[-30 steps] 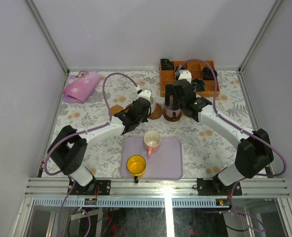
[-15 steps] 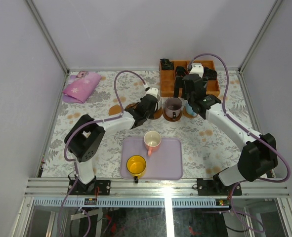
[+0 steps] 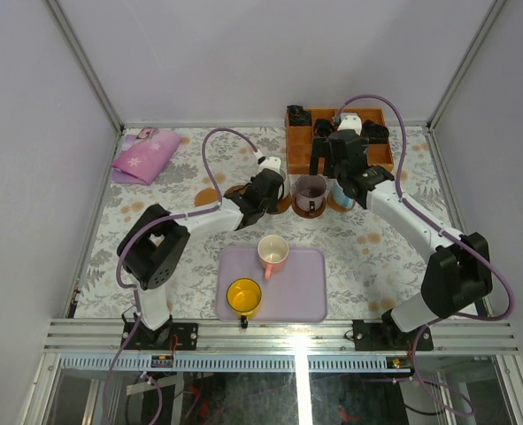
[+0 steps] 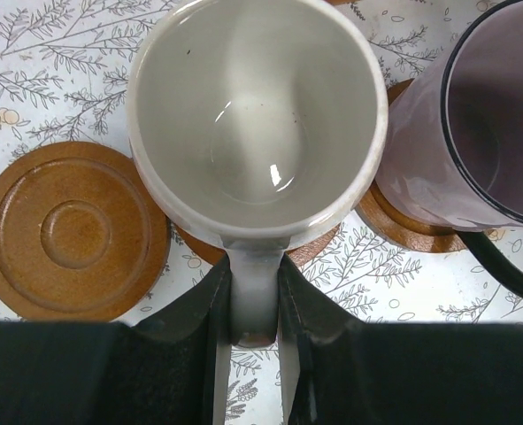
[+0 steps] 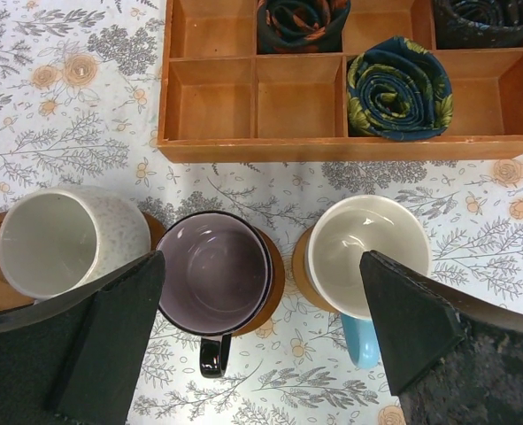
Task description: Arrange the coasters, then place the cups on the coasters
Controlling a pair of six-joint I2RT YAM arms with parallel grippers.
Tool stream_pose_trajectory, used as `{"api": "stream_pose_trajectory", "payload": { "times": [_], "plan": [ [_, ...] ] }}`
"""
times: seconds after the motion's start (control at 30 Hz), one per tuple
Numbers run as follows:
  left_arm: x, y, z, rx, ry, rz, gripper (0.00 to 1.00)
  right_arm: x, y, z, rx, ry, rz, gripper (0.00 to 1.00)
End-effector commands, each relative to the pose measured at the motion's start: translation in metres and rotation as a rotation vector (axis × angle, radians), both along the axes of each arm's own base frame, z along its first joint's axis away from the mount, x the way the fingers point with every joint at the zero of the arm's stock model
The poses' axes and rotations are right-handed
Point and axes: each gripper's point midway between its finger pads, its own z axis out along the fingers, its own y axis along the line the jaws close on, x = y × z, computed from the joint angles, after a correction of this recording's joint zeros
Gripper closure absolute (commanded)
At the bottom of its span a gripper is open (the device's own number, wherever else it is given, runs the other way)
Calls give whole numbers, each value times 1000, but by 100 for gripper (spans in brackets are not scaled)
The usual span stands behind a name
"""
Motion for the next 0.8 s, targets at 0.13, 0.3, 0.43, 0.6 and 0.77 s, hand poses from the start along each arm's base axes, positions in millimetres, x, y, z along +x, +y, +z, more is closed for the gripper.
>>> {"api": "stream_pose_trajectory", "payload": {
  "times": [0.13, 0.3, 0.43, 0.6, 0.77],
  "plan": [
    [21, -13, 36, -123, -80, 63, 100, 8, 11, 20, 66, -33, 28, 1],
    [17, -10, 28, -111, -54, 72, 100, 7, 14, 17, 73, -24, 34, 1],
    [17, -11, 25, -103, -41, 72, 100, 7, 16, 15, 80, -16, 40, 1],
    [16, -17, 22, -100, -33, 53, 100, 8, 18, 13, 89, -10, 45, 1],
    [15, -18, 20, -96, -21, 46, 97, 9, 19, 10, 89, -1, 48, 1]
  ]
}}
